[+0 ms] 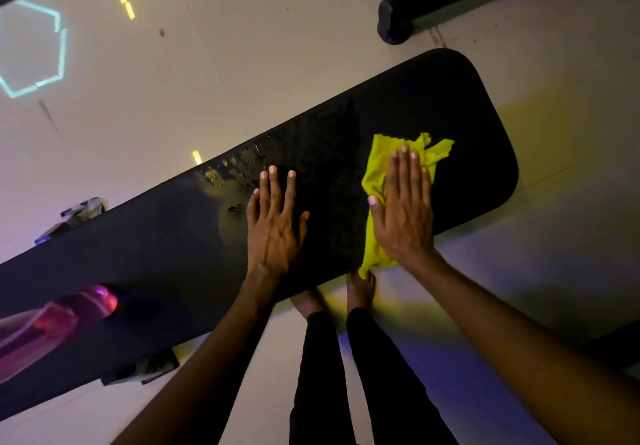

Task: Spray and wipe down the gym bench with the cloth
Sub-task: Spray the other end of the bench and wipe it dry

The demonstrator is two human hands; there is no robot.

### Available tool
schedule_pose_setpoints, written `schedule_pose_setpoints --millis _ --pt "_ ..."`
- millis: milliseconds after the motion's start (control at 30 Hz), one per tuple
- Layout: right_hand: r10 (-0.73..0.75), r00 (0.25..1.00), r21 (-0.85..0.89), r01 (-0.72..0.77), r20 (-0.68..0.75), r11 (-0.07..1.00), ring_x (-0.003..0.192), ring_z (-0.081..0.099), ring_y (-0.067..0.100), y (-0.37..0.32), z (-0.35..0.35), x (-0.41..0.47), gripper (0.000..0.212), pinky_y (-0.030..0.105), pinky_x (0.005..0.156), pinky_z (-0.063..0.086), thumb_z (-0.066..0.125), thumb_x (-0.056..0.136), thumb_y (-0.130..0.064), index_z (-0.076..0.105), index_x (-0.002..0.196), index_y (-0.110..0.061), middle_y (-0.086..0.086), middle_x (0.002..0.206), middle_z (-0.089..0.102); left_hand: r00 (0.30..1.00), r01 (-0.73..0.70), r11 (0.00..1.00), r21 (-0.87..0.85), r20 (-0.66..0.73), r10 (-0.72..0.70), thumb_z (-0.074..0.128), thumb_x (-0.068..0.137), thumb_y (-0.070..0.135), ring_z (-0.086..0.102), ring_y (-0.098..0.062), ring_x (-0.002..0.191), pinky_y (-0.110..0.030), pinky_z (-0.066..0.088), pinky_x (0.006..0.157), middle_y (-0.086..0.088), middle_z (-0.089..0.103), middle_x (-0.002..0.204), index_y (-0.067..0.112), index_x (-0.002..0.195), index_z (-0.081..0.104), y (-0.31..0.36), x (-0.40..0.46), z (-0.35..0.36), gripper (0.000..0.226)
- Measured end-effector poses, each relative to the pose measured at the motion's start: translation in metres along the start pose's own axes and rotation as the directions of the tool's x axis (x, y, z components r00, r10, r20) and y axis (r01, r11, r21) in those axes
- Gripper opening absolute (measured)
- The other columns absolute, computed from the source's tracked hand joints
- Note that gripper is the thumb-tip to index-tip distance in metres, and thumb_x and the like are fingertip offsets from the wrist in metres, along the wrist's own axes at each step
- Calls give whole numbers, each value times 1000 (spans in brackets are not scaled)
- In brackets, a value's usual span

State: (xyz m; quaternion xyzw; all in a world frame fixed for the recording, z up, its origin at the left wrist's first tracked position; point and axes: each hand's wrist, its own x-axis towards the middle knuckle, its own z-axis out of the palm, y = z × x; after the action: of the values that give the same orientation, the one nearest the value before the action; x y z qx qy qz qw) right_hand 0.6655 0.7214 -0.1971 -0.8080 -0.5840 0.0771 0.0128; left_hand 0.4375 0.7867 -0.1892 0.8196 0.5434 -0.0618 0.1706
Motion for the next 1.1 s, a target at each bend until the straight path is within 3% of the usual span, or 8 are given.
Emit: schedule_pose_setpoints --millis 200,367,467,633,767,900,1000,1100 --pt "298 954 39 -296 -46 954 163 6 42 -65 -4 51 78 58 132 12 25 106 -45 10 165 3 25 175 7 985 172 984 -35 -24 -173 18 103 56 -4 -26 159 -43 7 129 -12 -4 171 11 163 4 -54 -30 -5 76" --pt "-217 976 42 216 17 975 164 3 39 -97 4 36 77 57 132 12 29 105 -43 10 167 -1 21 176 6 976 215 975 -51 -30 -216 21 102 56 -4 -29 159 -44 6 129 -14 -4 171 12 164 5 -63 -27 -13 78" --pt "-317 948 42 316 17 948 165 5 33 -63 0 39 80 54 133 15 33 105 -48 11 167 -4 16 177 8 966 251 965 -70 -41 -254 26 105 52 -6 -28 159 -45 6 130 -14 -6 171 13 164 2 -70 -11 -23 74" --pt "33 999 14 -33 -18 999 164 6 38 -64 -7 82 87 53 134 8 31 105 -55 8 166 2 23 175 6 962 270 960 -72 -24 -273 22 105 52 -11 -28 159 -46 4 130 -15 -9 171 11 163 -3 -66 5 -19 75" --pt "298 954 75 -296 -17 952 163 5 43 -116 -11 125 83 58 132 9 28 104 -49 12 165 5 26 174 8 962 270 961 -65 -31 -272 17 105 55 -15 -27 158 -44 -2 130 -13 -16 170 13 163 -8 -66 4 -12 75" --pt "-56 998 66 55 19 996 164 5 40 -144 -5 107 77 57 134 6 22 105 -46 13 166 -1 21 176 9 963 267 962 -54 -10 -268 16 105 55 -17 -26 158 -44 -3 130 -13 -18 170 13 162 -9 -67 3 -14 76" --pt "-366 930 39 364 47 931 165 2 34 -126 -1 71 76 56 133 11 27 106 -45 10 168 -5 17 177 6 969 247 968 -50 22 -247 19 106 53 -18 -25 157 -44 -1 130 -12 -20 169 13 162 -10 -69 -1 -21 75" --pt "-395 917 41 393 62 919 166 4 29 -87 -7 67 76 54 132 16 29 106 -49 11 168 -7 12 178 7 974 223 974 -42 59 -221 20 107 52 -22 -23 157 -44 -1 130 -10 -25 168 16 161 -15 -73 -5 -27 74"
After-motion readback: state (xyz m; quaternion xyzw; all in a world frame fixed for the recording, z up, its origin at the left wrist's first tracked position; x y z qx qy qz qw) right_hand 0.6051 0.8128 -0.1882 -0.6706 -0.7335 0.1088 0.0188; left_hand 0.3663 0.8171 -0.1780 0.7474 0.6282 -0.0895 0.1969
